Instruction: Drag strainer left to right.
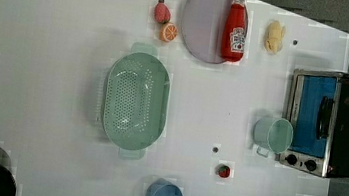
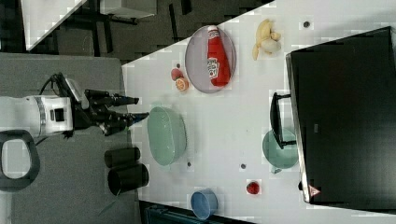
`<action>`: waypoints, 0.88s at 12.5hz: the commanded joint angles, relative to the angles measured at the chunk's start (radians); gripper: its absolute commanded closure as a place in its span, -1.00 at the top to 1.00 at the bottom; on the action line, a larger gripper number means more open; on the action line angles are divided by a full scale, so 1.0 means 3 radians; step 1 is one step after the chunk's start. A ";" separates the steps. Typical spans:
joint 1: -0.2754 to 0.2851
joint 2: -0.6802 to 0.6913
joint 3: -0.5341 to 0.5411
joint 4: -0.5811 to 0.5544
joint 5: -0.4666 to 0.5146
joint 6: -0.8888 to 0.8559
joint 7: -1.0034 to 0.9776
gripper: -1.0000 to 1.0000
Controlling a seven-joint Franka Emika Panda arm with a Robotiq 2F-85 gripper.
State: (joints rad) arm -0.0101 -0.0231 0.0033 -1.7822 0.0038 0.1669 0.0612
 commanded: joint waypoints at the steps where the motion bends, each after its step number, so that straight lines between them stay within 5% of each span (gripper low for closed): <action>1: 0.0069 -0.1282 -0.0209 -0.0478 -0.0102 -0.0810 0.0039 0.59; 3: 0.0087 -0.1278 -0.0183 -0.0492 -0.0092 -0.0803 0.0039 1.00; 11: 0.0230 -0.0727 0.1006 -0.0513 0.0104 -0.0237 0.0616 1.00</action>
State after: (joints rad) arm 0.0201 -0.3110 0.2668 -1.8799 0.0478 0.0731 0.1760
